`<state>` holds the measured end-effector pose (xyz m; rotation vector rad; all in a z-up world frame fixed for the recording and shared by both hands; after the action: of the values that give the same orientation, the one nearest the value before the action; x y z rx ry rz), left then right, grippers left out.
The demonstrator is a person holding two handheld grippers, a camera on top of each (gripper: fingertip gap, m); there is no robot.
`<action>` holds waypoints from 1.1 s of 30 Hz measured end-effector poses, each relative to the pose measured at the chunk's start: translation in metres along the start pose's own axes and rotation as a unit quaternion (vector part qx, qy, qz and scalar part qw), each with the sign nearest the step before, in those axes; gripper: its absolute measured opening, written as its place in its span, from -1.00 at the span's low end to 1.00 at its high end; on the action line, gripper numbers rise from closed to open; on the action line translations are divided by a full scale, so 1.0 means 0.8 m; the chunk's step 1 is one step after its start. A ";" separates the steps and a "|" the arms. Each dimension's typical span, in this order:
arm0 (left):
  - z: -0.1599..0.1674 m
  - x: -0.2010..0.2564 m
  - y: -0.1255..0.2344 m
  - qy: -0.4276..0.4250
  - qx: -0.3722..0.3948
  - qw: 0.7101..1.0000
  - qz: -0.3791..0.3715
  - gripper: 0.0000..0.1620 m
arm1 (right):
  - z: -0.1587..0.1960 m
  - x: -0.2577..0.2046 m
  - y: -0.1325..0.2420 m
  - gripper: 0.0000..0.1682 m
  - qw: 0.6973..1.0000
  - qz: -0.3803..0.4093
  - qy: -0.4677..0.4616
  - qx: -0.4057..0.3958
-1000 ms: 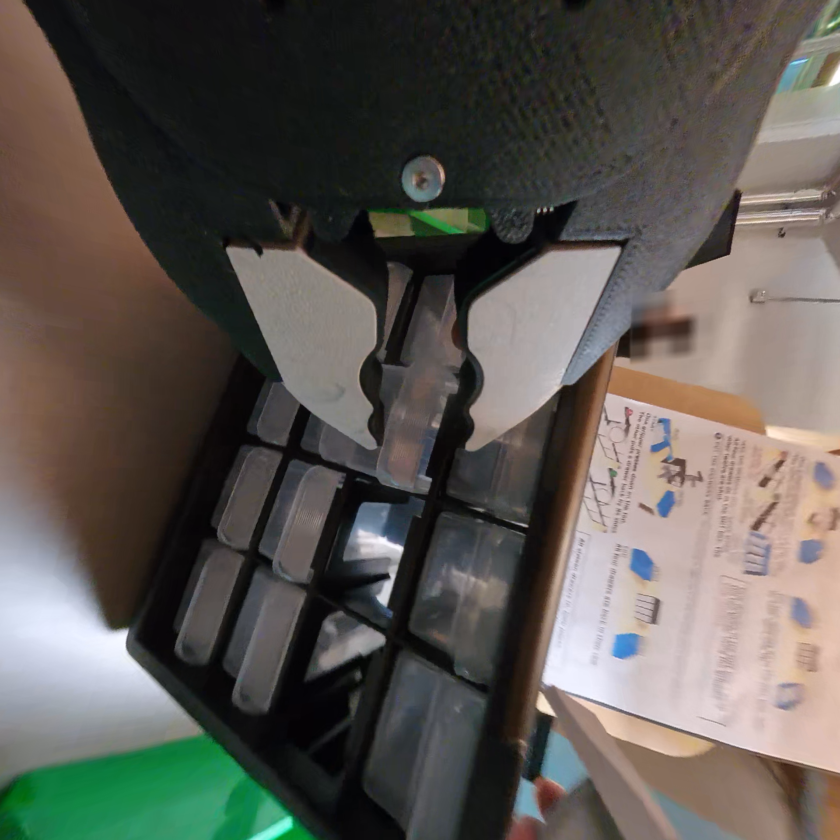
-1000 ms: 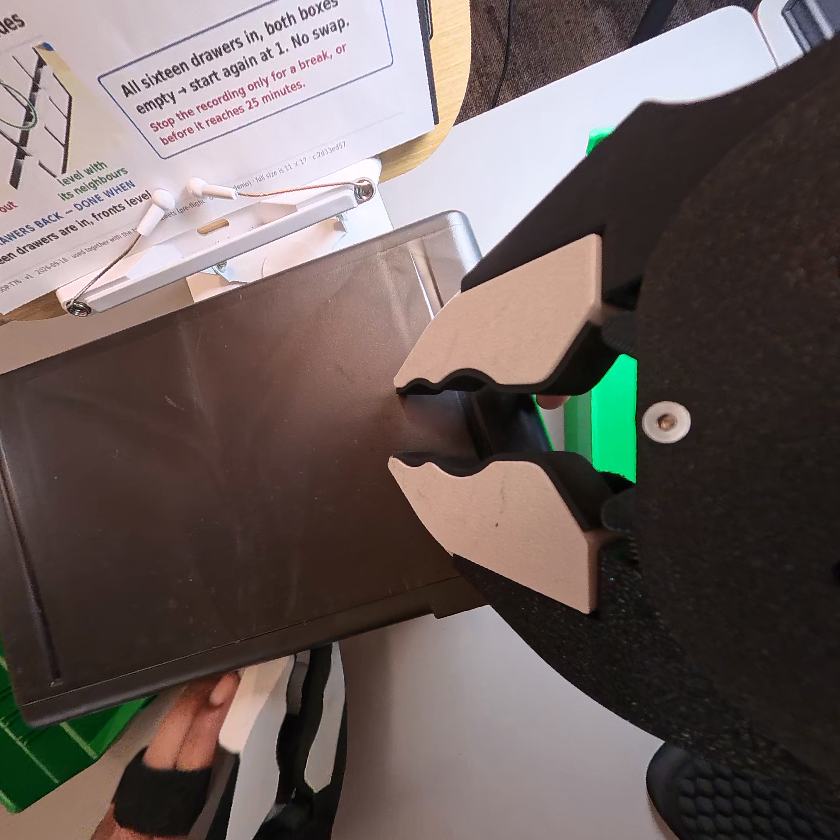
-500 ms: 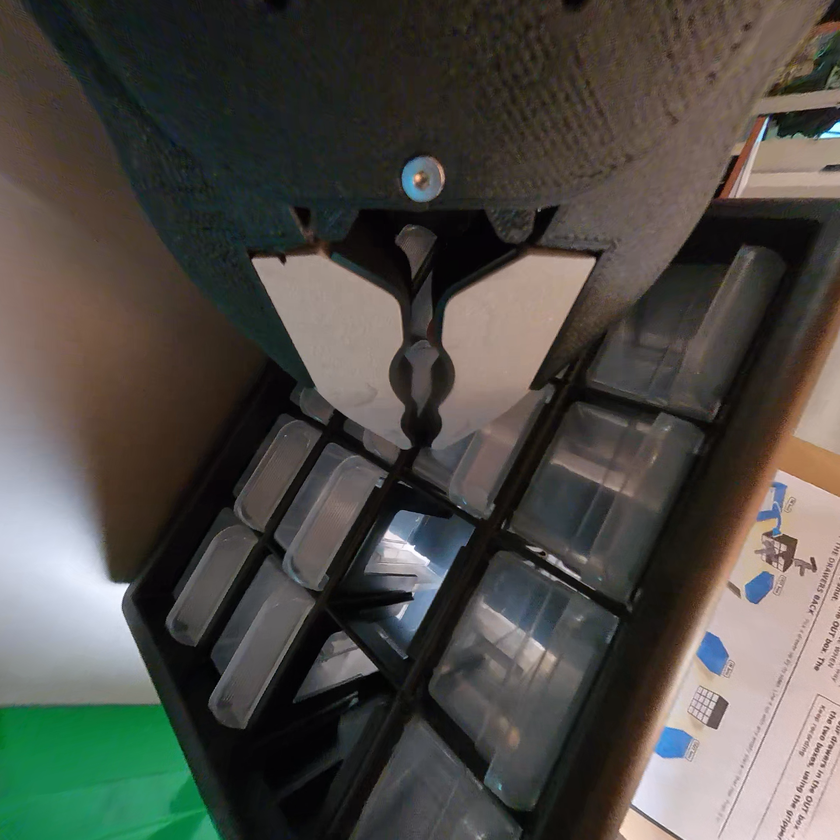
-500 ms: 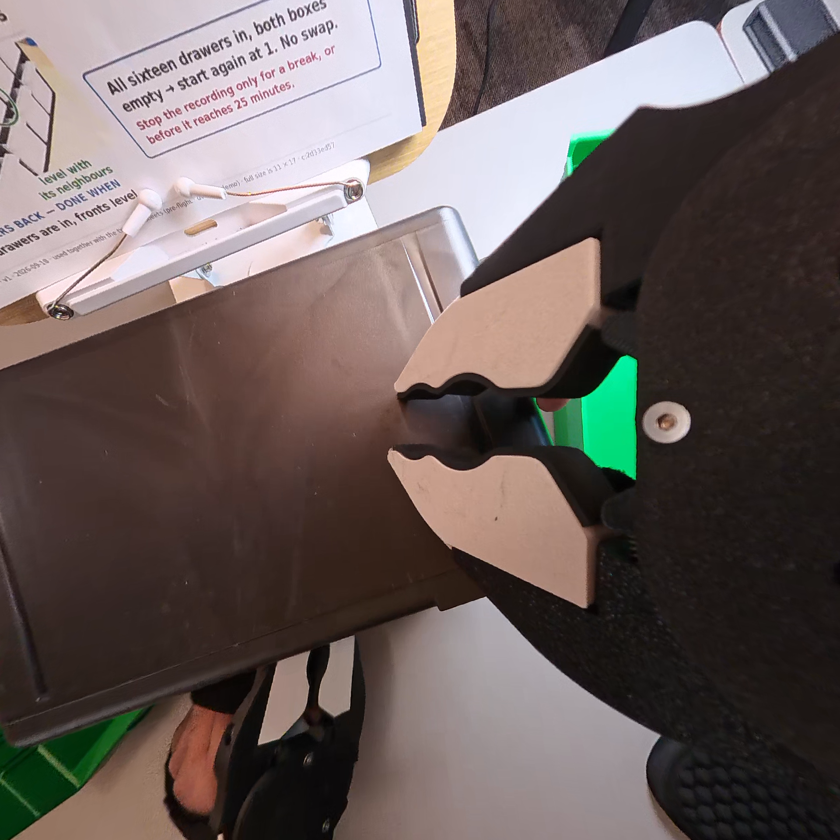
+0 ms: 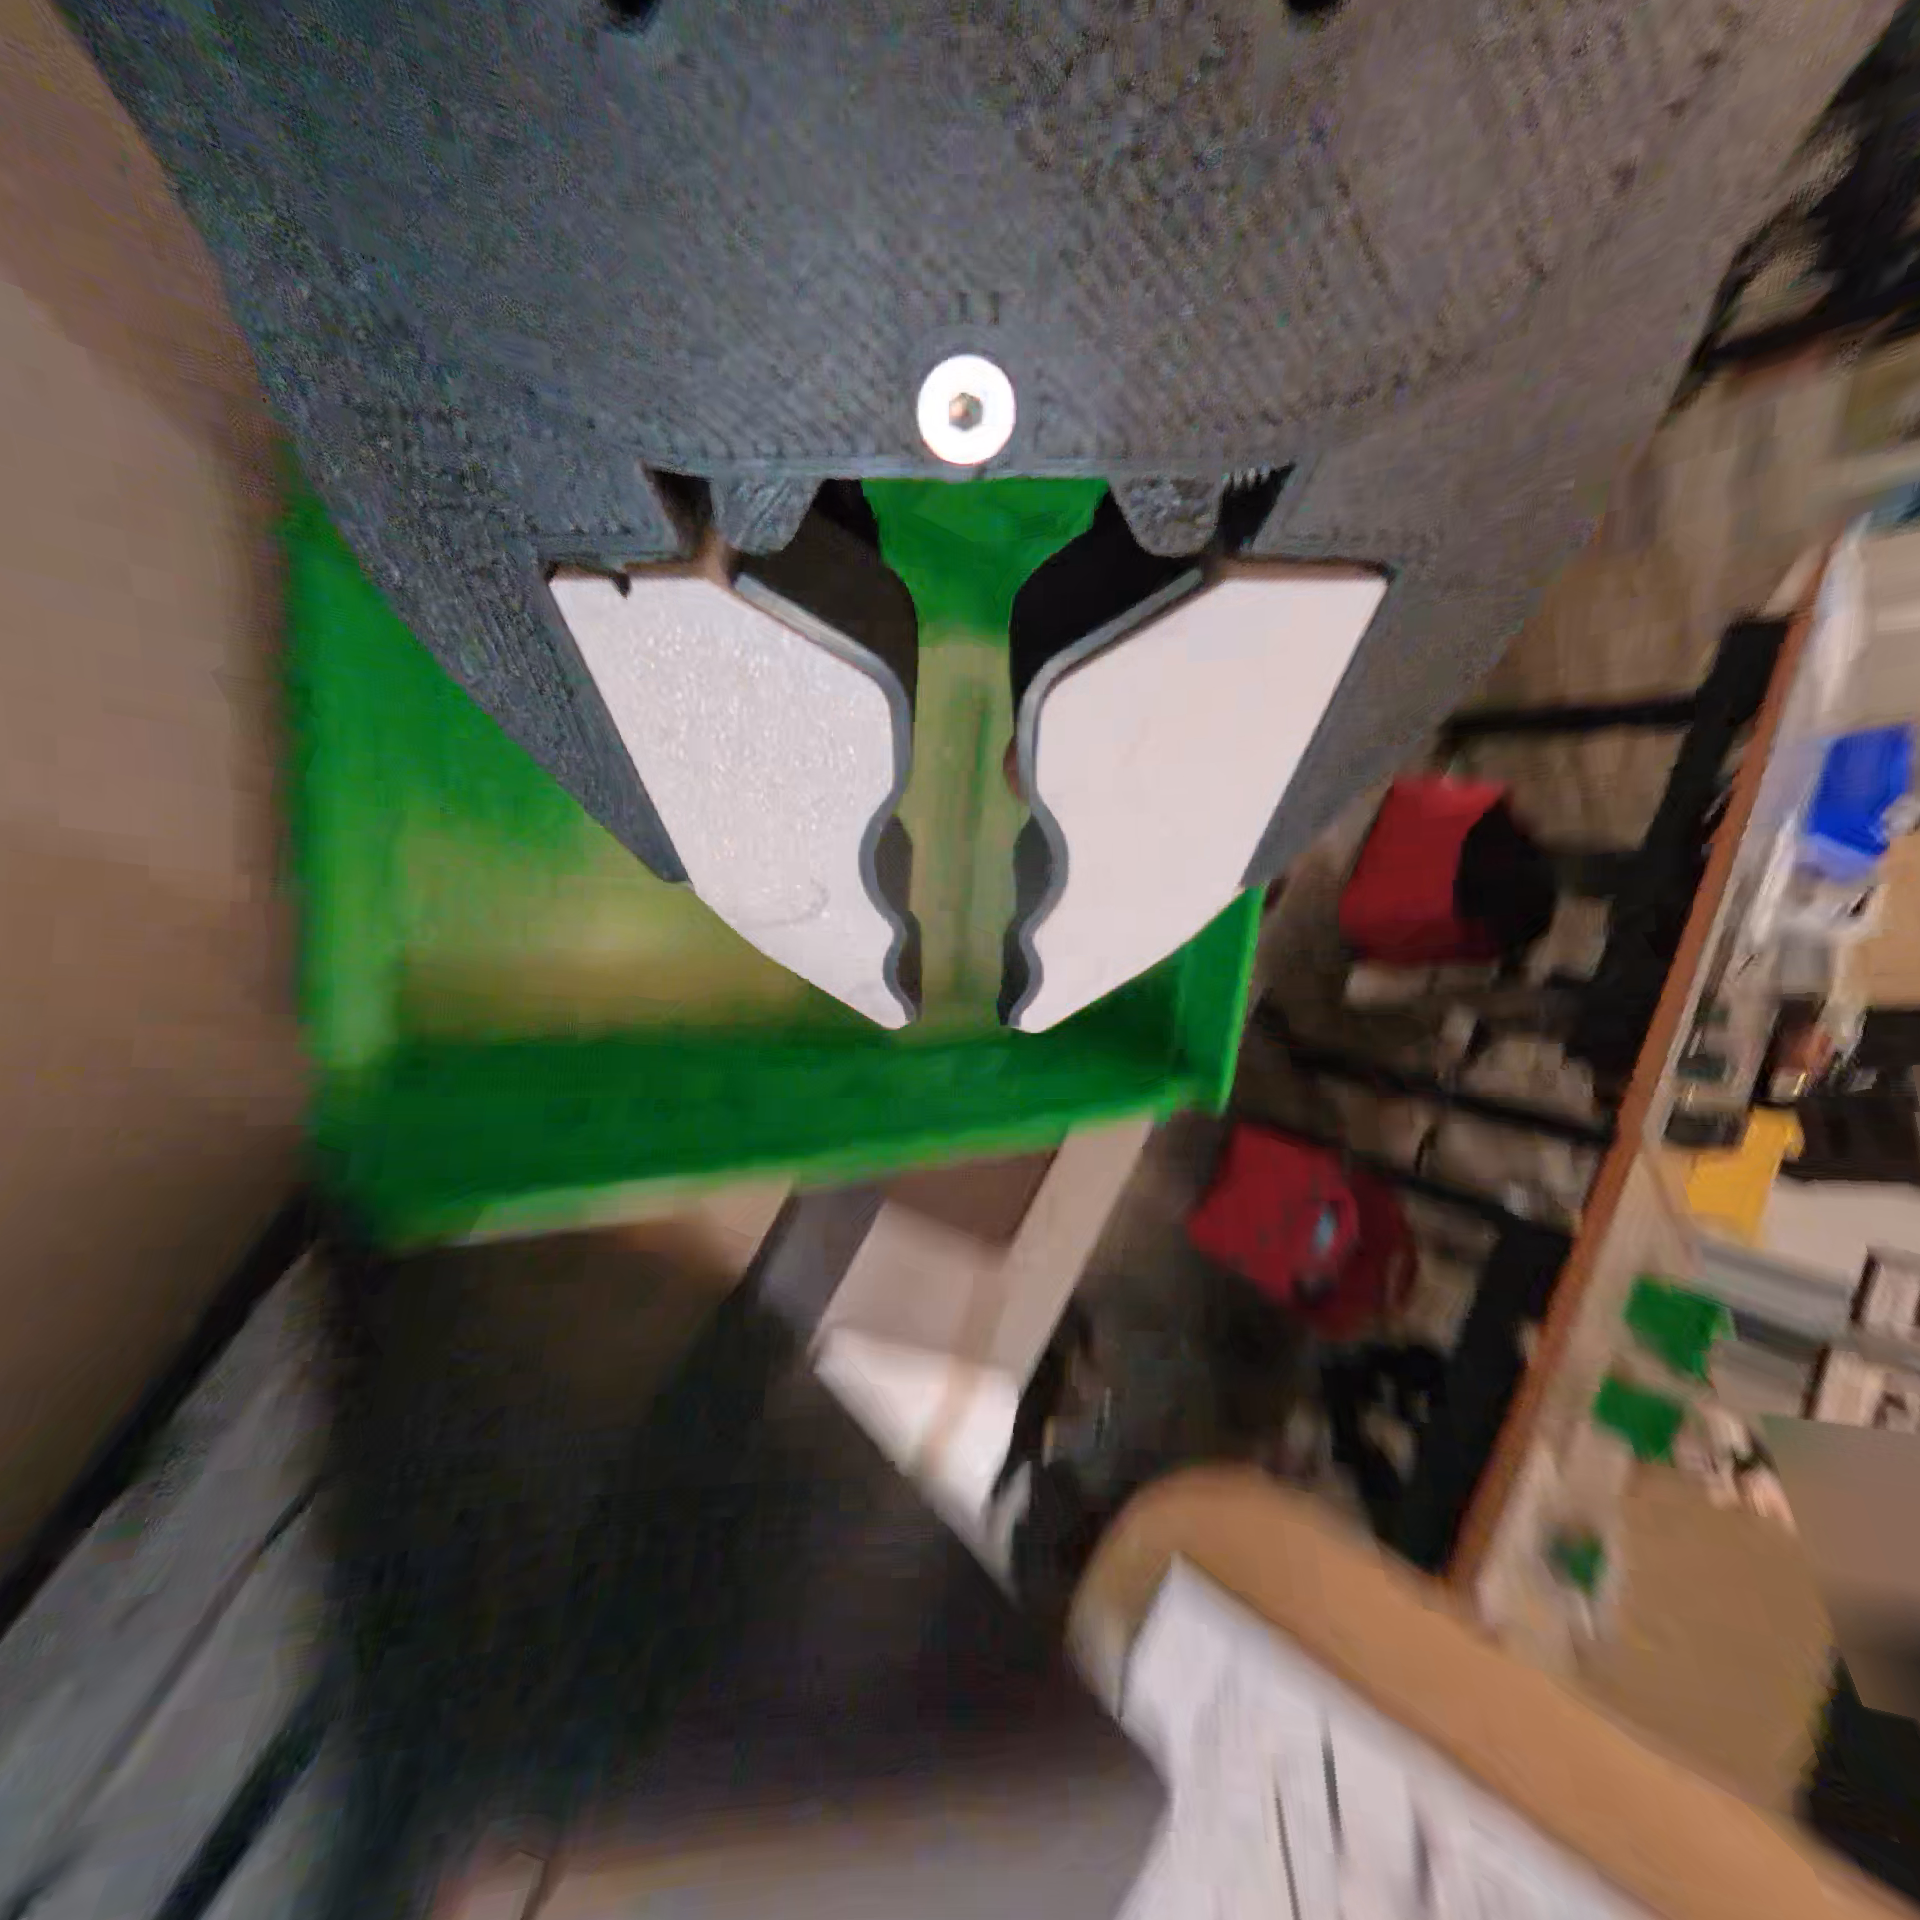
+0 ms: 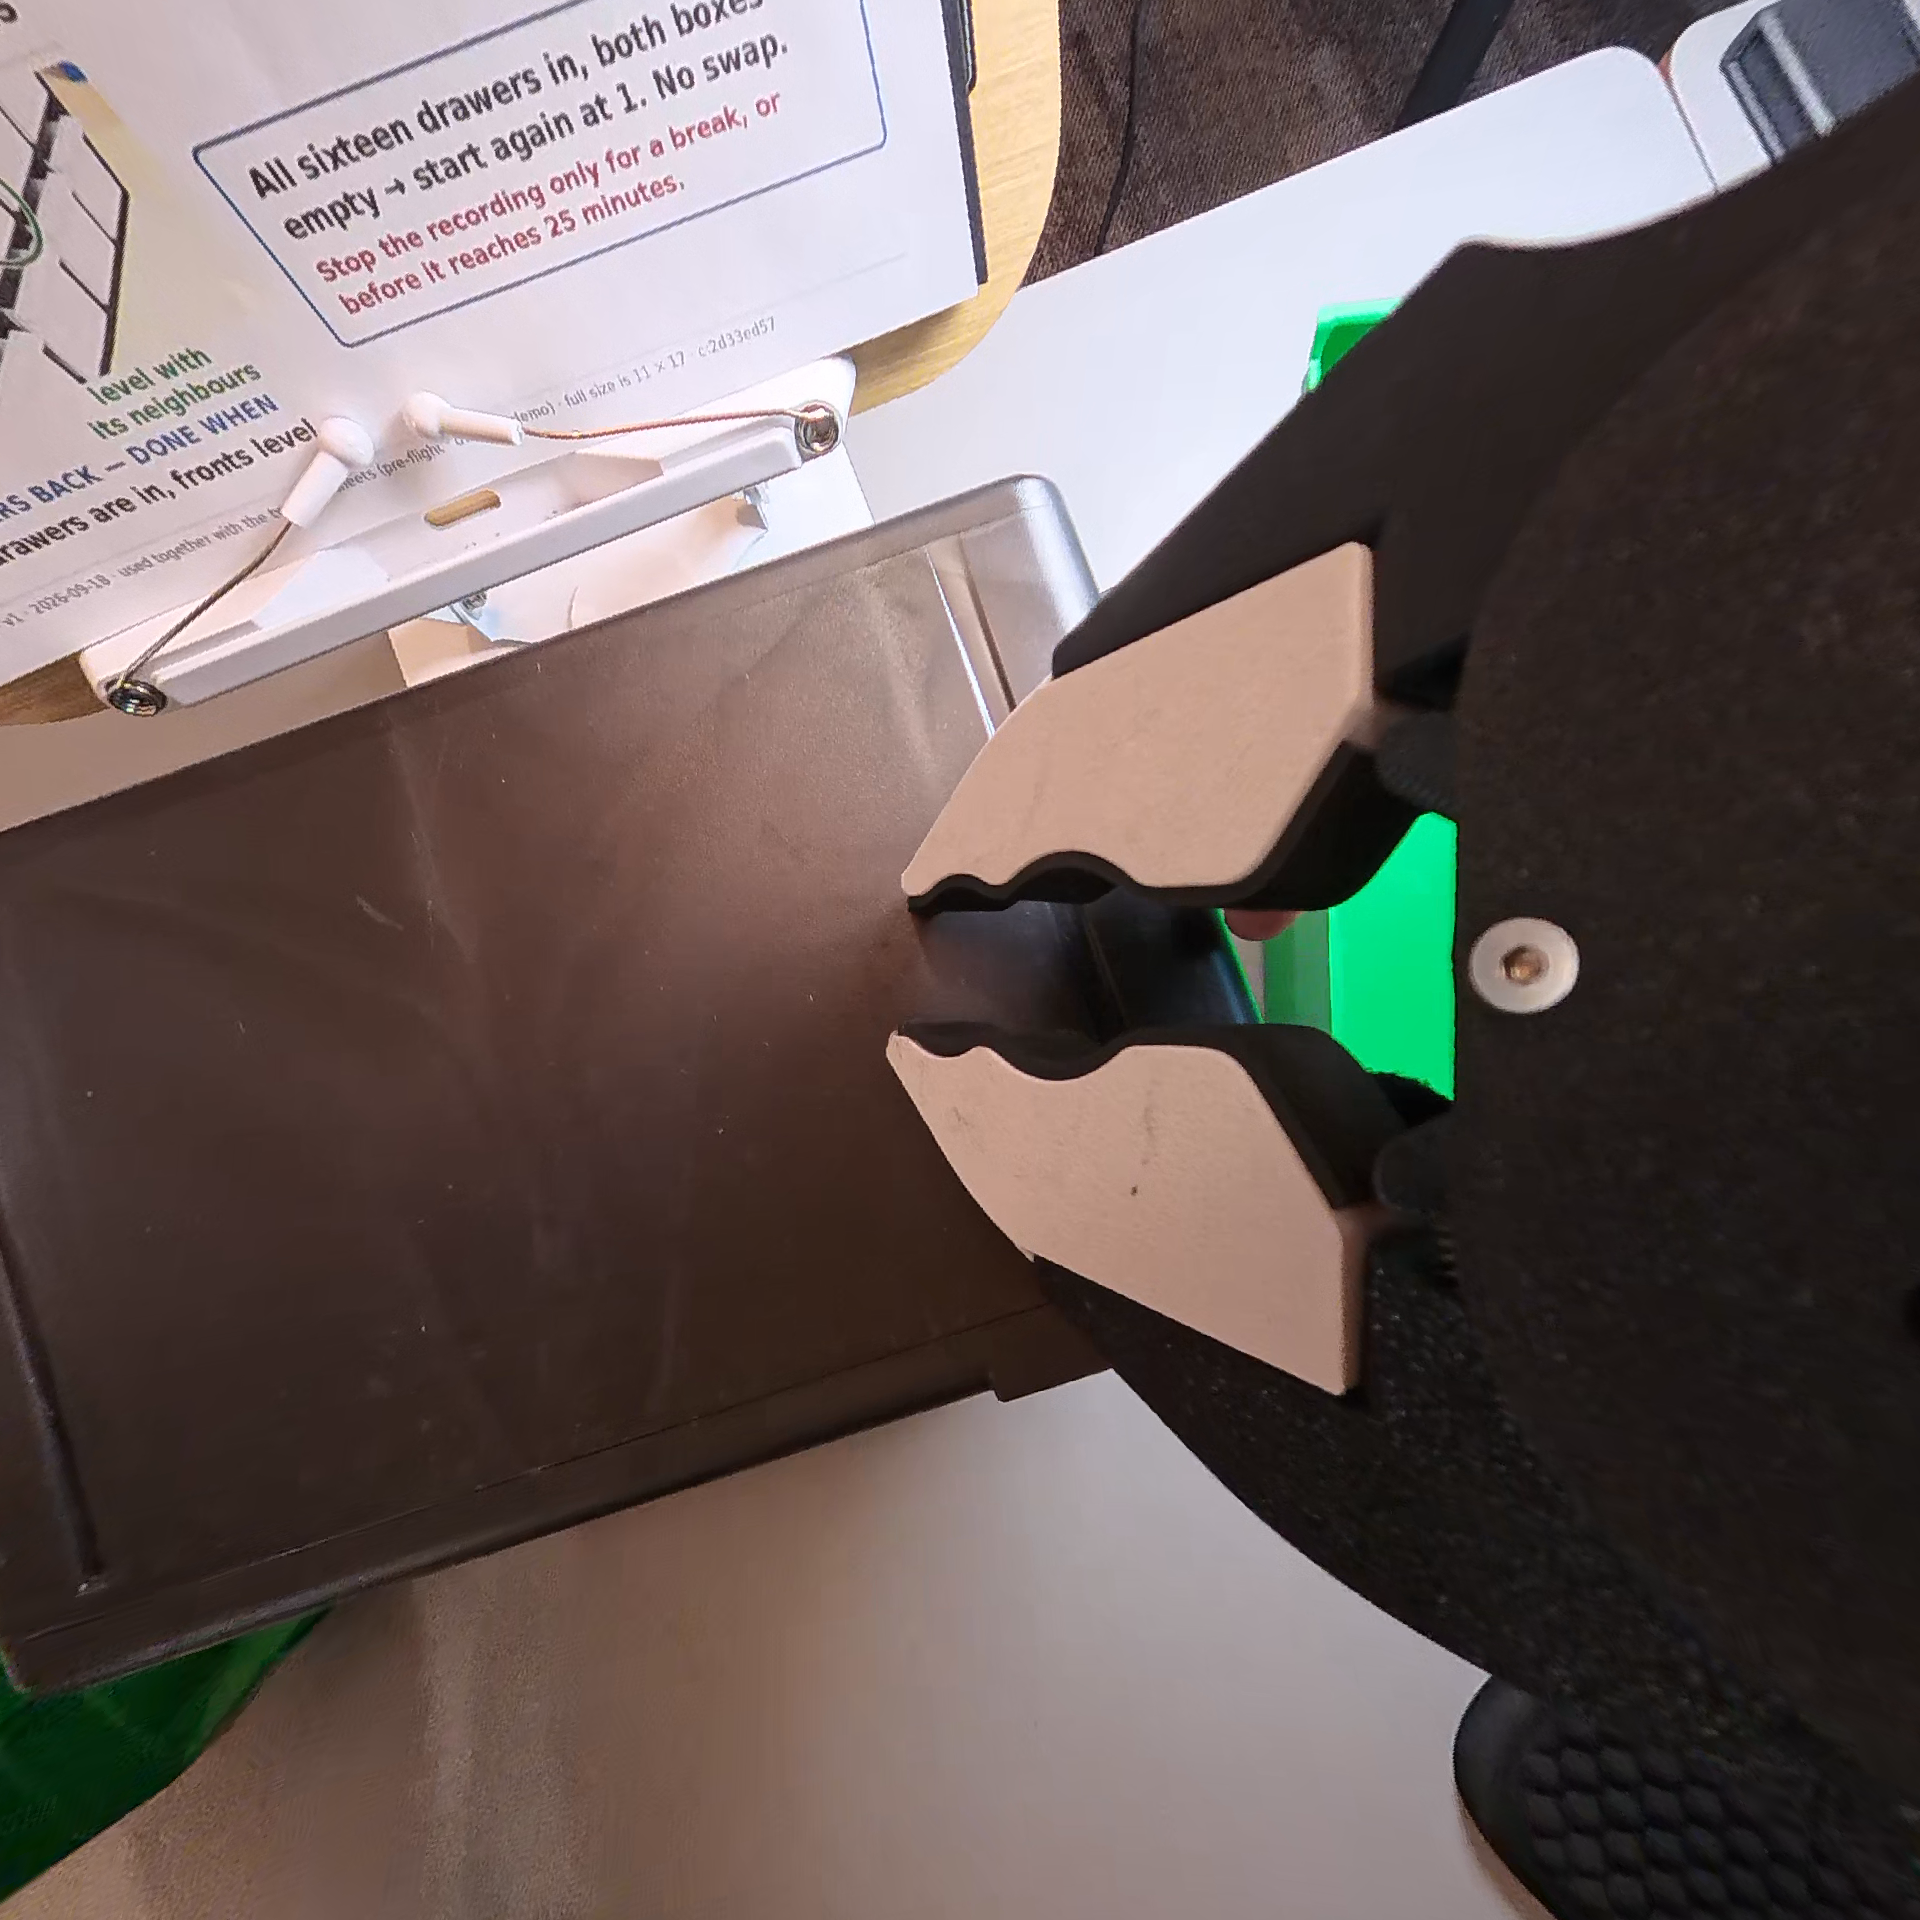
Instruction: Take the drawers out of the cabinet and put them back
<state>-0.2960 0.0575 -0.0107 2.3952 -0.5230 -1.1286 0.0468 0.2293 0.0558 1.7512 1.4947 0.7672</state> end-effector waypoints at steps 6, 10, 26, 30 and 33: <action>0.113 -0.034 -0.052 -0.176 -0.274 0.942 0.085 -0.69 | -0.001 0.000 0.000 -0.76 1.000 -0.003 0.002 -0.005; 0.143 -0.019 -0.084 -0.280 -0.371 0.871 0.156 -0.57 | -0.001 0.000 0.000 -0.76 1.000 -0.002 0.002 -0.004; 0.115 0.054 -0.096 -0.256 -0.404 0.818 0.319 -0.72 | -0.001 0.002 0.000 -0.76 1.000 -0.010 0.009 -0.003; 0.102 0.065 -0.082 -0.245 -0.366 0.838 0.322 -0.65 | -0.001 0.002 0.000 -0.76 1.000 -0.010 0.007 -0.002; 0.099 0.057 -0.071 -0.236 -0.353 0.847 0.321 -0.59 | -0.001 0.001 0.000 -0.76 1.000 -0.005 0.006 -0.002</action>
<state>-0.3226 0.0639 -0.1147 1.1661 -0.8091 -1.2774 0.0464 0.2301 0.0561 1.7382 1.5072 0.7774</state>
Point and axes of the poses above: each gripper's, where its closed fingertips meet, y back along the fingers, z out of its underside, x = y × z across the jaws, the point moved 9 cm from there along y, back along the fingers, and after that the axes turned 3 degrees about -y, right-handed, at the moved point
